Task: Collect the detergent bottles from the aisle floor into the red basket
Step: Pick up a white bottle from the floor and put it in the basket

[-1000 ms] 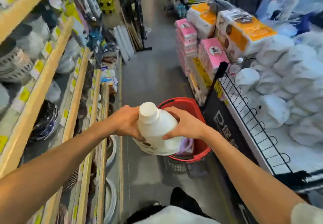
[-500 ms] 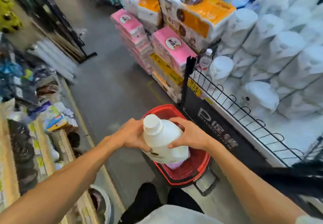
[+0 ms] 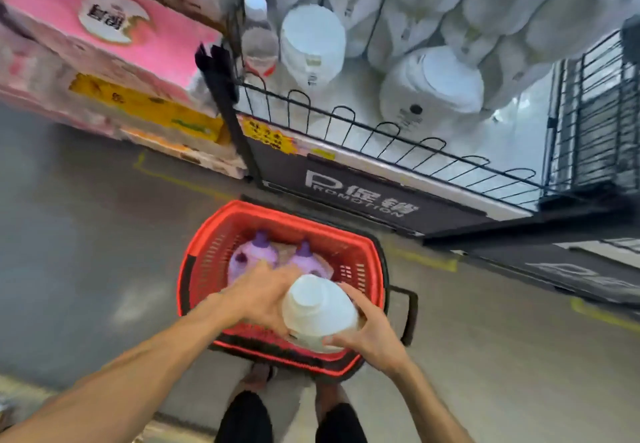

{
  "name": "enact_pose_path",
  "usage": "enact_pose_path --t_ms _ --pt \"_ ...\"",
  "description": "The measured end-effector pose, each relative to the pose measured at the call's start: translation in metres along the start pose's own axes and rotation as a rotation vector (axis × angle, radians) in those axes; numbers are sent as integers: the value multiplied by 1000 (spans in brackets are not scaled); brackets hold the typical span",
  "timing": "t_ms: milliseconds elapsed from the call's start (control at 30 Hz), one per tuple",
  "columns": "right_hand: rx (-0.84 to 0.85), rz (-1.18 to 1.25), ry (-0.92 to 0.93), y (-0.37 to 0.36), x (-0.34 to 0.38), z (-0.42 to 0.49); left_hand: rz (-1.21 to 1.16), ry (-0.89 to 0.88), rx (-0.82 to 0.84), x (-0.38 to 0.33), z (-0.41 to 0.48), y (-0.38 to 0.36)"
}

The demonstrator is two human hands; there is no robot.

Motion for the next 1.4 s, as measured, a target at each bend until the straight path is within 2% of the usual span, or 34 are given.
enact_pose_path --t_ms 167,300,433,567,733,833,900,933,1000,1067,1167,1400 --pt "-102 63 -107 -5 -105 21 -41 0 222 30 80 -99" --pt "-118 80 -145 -9 -187 51 3 45 311 56 141 -173" --pt "-146 129 -179 -21 -240 78 40 99 389 73 181 -198" --pt "-239 155 -218 -21 -280 97 -81 247 552 91 220 -230" --pt "-335 170 -241 -15 -298 110 -327 352 493 117 247 -266" --pt "-437 -57 -233 -6 -281 110 -319 432 316 120 244 -263" --pt "-395 -189 -213 0 -254 109 -187 437 199 106 235 -244" --pt "-346 -232 -225 4 -239 105 -85 416 195 92 228 -231" --pt "-249 -301 -282 14 -207 88 161 336 216 54 208 -199" --pt "-179 -364 -334 30 -173 67 367 243 167 13 185 -158" --pt "-138 -436 -399 60 -115 36 509 117 62 -45 157 -93" --pt "-387 -630 -437 140 12 -84 666 -266 -160 -210 91 41"
Point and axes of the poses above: each hand's wrist, its own z-axis towards the middle knuckle, its own y-axis out of the back of the hand, x = y × z, the point moved 5 cm from there along z, towards the middle knuckle, and after that the axes turned 15 degrees about y, right-handed, at the moved point
